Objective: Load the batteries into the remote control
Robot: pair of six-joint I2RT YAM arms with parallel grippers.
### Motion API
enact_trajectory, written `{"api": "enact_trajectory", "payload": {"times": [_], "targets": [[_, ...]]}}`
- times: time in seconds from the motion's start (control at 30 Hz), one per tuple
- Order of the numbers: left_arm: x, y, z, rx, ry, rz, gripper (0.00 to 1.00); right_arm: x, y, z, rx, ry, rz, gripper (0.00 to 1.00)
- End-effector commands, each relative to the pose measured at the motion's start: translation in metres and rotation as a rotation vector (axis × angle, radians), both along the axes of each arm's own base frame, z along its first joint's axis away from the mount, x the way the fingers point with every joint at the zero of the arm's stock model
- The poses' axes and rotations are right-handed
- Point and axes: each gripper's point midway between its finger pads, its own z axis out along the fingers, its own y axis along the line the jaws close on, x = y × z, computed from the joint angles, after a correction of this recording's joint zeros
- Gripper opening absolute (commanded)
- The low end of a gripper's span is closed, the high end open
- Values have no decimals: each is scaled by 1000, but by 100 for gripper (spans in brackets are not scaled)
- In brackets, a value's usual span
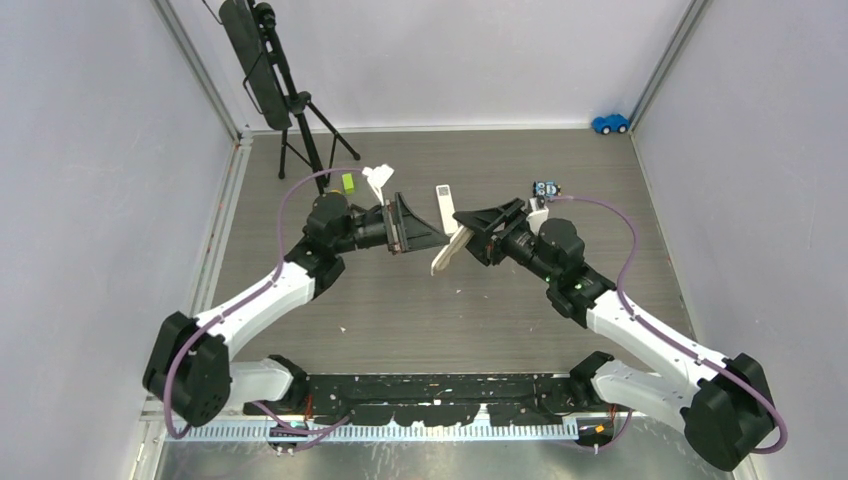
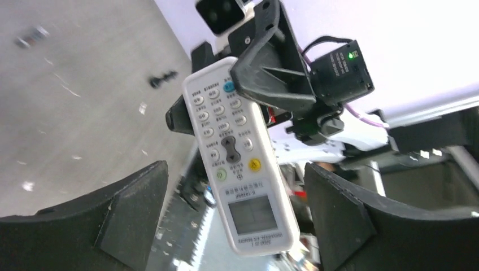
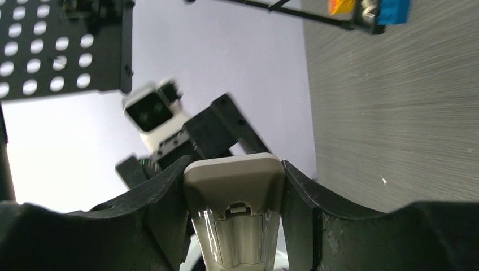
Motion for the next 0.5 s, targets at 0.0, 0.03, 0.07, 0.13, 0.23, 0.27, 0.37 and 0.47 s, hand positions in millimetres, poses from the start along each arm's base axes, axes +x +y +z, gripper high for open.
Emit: {"api": "enact_trajectory", "payload": {"times": [0.0,0.03,0.07,0.13,0.23,0.27,0.37,0.47], "targets": [[20,17,-4,83,-341,204,91,17,-20,-16,17,152,-173,33],[21,20,-10,116,-378,224,91,19,-20,-17,9,169,-184,33],[19,21,-16,146,-426,228,90,21,-21,-20,-6,193,-194,32],[15,24,-25,204,-503,235,87,24,-21,-25,-32,237,-212,32],[12,29,-32,246,-584,263,88,30,-24,-37,-50,302,-259,31],[10,31,-33,251,-600,263,87,31,-23,-41,-49,321,-266,31],[10,31,-43,286,-577,259,87,35,-18,-48,-38,359,-271,31],[13,29,-52,302,-495,267,82,37,-4,-49,-31,362,-220,31]]}}
